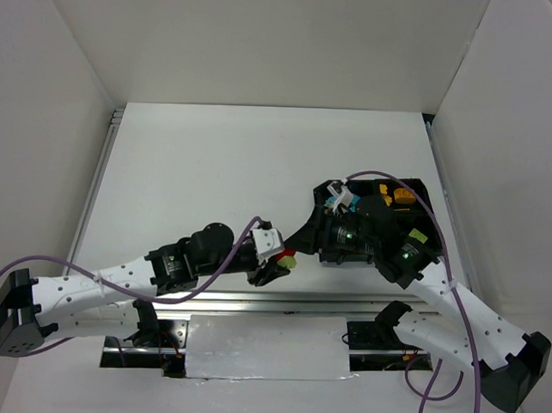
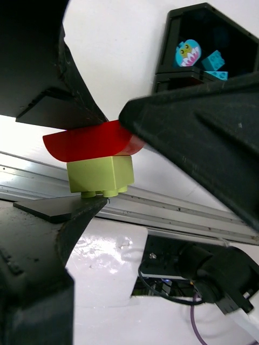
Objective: Sort the legos into containers by color
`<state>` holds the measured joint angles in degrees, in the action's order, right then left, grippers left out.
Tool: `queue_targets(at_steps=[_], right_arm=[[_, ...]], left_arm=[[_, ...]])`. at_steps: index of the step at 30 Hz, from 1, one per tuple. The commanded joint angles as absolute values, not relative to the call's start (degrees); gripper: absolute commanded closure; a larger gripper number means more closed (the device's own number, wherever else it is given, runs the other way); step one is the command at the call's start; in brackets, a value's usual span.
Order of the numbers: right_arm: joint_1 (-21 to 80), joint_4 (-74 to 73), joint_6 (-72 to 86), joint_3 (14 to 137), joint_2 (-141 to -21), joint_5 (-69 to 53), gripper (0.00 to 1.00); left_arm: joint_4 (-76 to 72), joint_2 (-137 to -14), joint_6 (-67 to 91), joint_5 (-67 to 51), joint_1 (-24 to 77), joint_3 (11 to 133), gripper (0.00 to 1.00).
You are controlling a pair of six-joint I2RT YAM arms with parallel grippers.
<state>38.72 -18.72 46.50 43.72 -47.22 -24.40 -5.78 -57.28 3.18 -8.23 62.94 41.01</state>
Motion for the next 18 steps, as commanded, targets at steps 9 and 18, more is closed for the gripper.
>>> queue_targets(at_steps=[9,18], right_arm=[[41.75,-18.19,44.47,43.24,-47.81,-28.65,0.47],[43.33,-19.16,42.98,43.86,-50.18,-25.14,0.4]], left_arm=[[-6.5,-58.89,0.62,-5.18,63.54,45.17,1.0],[-6.68,-57.22,0.62,-7.29,63.54,45.35,1.0]])
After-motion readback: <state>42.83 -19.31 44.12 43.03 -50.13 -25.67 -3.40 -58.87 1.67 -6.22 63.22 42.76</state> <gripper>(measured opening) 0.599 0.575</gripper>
